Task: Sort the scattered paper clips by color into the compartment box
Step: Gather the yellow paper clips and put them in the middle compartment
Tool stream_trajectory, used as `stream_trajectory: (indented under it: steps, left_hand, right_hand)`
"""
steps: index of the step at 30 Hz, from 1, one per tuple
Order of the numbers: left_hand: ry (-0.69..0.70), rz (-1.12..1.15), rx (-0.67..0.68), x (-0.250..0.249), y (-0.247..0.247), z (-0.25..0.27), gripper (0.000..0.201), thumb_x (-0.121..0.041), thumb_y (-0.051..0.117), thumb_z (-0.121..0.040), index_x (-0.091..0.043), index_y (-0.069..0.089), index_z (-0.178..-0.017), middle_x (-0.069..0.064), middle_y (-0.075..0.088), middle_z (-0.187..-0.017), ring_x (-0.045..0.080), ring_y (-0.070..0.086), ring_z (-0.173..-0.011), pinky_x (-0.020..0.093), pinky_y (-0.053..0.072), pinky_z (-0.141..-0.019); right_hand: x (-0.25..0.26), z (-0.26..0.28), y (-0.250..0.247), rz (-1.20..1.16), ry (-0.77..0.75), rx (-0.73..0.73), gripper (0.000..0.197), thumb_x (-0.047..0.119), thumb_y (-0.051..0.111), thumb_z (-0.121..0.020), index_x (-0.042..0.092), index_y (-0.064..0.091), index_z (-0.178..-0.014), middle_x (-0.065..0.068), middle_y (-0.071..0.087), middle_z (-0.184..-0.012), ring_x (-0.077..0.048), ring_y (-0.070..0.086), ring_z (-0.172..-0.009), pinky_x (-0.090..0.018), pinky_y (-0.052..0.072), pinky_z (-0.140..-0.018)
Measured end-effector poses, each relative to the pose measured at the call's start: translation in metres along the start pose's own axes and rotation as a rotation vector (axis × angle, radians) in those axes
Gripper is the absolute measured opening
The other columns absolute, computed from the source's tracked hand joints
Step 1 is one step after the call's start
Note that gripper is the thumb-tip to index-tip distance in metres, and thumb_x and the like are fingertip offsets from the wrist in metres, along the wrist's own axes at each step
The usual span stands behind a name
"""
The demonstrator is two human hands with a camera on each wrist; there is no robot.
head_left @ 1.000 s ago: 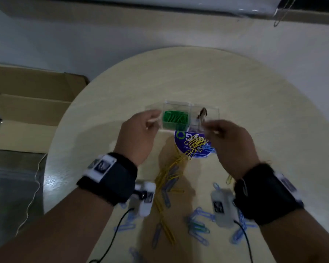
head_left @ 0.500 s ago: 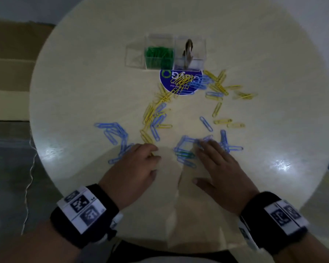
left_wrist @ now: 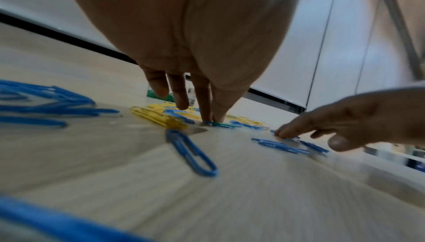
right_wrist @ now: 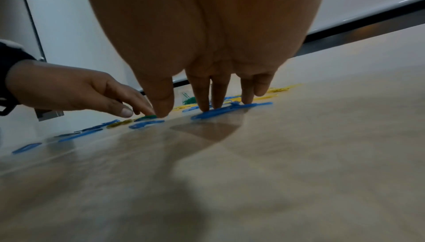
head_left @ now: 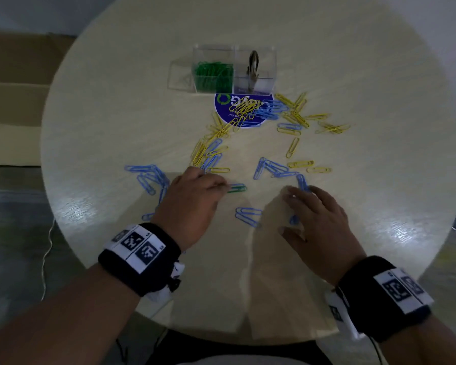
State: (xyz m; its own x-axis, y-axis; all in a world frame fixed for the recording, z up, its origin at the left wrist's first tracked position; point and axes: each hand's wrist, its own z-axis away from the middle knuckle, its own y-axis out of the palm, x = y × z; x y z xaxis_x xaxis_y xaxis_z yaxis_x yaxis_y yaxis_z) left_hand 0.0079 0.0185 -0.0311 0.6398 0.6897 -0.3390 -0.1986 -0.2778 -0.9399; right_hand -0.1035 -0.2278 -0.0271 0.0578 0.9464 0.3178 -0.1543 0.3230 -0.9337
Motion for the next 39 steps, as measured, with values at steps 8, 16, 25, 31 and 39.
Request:
stream_trajectory:
  steps: [8, 16, 25, 31, 39]
  left_hand:
    - [-0.238, 0.227, -0.006, 0.007, -0.002, -0.016, 0.013, -0.008, 0.069, -0.078, -0.017, 0.069, -0.088, 0.001, 0.067, -0.082, 0.025, 0.062, -0.082, 0.035, 0.048, -0.078]
    - [-0.499, 0.573, -0.078, 0.013, -0.011, -0.017, 0.009, -0.009, 0.069, -0.086, -0.017, 0.066, -0.088, -0.007, 0.066, -0.075, 0.004, 0.062, -0.068, 0.016, 0.048, -0.065]
    - [-0.079, 0.079, 0.015, -0.004, -0.006, -0.017, 0.018, -0.018, 0.063, -0.081, -0.02, 0.07, -0.097, 0.002, 0.057, -0.09, 0.029, 0.055, -0.084, 0.043, 0.051, -0.073]
    - [-0.025, -0.061, 0.142, -0.011, -0.001, -0.012, 0.006, -0.017, 0.065, -0.077, -0.018, 0.063, -0.082, 0.003, 0.056, -0.081, 0.029, 0.054, -0.081, 0.044, 0.05, -0.066]
    - [-0.058, -0.083, 0.223, -0.004, -0.006, -0.009, 0.013, -0.02, 0.07, -0.068, -0.016, 0.059, -0.074, 0.006, 0.056, -0.071, 0.029, 0.06, -0.062, 0.035, 0.047, -0.05]
  right_hand:
    - [-0.003, -0.003, 0.003, -0.036, 0.026, -0.038, 0.06, 0.043, 0.063, -0.072, 0.019, 0.054, -0.126, 0.0, 0.052, -0.134, -0.028, 0.041, -0.127, -0.044, 0.041, -0.102]
    - [-0.003, -0.004, 0.004, -0.052, 0.026, -0.054, 0.062, 0.038, 0.066, -0.069, 0.017, 0.054, -0.127, -0.001, 0.052, -0.133, -0.029, 0.04, -0.127, -0.042, 0.041, -0.103]
    - [0.004, -0.001, 0.003, 0.043, -0.006, 0.014, 0.059, 0.033, 0.062, -0.073, 0.026, 0.05, -0.131, 0.003, 0.047, -0.14, -0.029, 0.041, -0.125, -0.042, 0.045, -0.097]
    - [0.009, -0.005, -0.007, 0.06, 0.009, 0.005, 0.053, 0.048, 0.054, -0.078, 0.044, 0.045, -0.131, 0.003, 0.039, -0.148, -0.029, 0.038, -0.126, -0.043, 0.042, -0.094]
    - [0.022, -0.037, 0.001, 0.042, 0.079, 0.181, 0.087, 0.074, 0.042, -0.078, 0.029, 0.018, -0.149, 0.002, 0.003, -0.161, -0.027, 0.0, -0.147, -0.044, 0.017, -0.117]
